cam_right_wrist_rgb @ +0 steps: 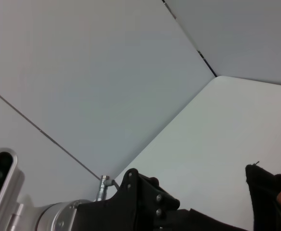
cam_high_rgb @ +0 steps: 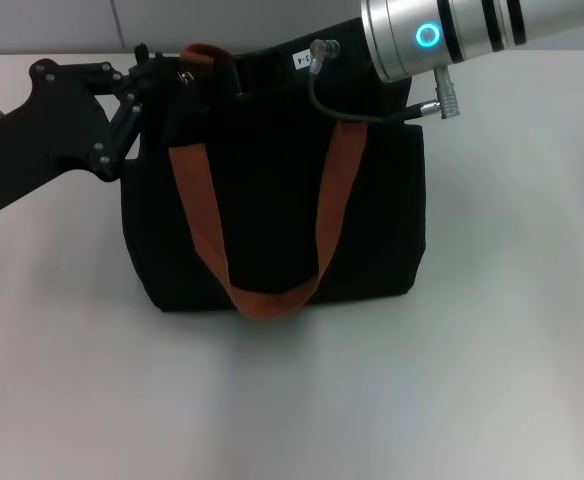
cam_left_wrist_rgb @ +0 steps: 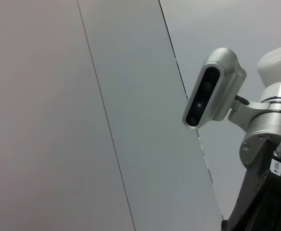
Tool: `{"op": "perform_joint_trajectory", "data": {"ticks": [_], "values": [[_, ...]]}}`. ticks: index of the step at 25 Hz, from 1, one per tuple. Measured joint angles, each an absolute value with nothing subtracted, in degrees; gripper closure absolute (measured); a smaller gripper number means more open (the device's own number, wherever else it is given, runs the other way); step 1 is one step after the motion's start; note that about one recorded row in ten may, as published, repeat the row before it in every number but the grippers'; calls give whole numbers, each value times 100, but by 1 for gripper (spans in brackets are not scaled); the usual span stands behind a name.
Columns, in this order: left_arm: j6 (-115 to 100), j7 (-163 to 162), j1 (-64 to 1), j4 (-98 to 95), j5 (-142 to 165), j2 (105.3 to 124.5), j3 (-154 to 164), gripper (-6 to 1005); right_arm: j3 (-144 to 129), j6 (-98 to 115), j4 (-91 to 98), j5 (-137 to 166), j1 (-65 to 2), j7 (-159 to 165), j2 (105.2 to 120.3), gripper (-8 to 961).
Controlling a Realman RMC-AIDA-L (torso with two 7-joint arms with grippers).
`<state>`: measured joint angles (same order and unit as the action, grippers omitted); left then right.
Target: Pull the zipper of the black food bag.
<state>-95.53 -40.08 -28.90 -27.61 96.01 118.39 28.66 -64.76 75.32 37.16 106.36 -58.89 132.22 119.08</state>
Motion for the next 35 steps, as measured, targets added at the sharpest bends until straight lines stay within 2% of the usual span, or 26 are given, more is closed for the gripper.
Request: {"op": "perform_joint_trajectory", "data": {"ticks": [35], "values": [[-9585, -3992, -2742, -2806, 9606, 11809, 2866, 954, -6478, 7802, 3840, 10634, -5924, 13235, 11879, 877]]}}
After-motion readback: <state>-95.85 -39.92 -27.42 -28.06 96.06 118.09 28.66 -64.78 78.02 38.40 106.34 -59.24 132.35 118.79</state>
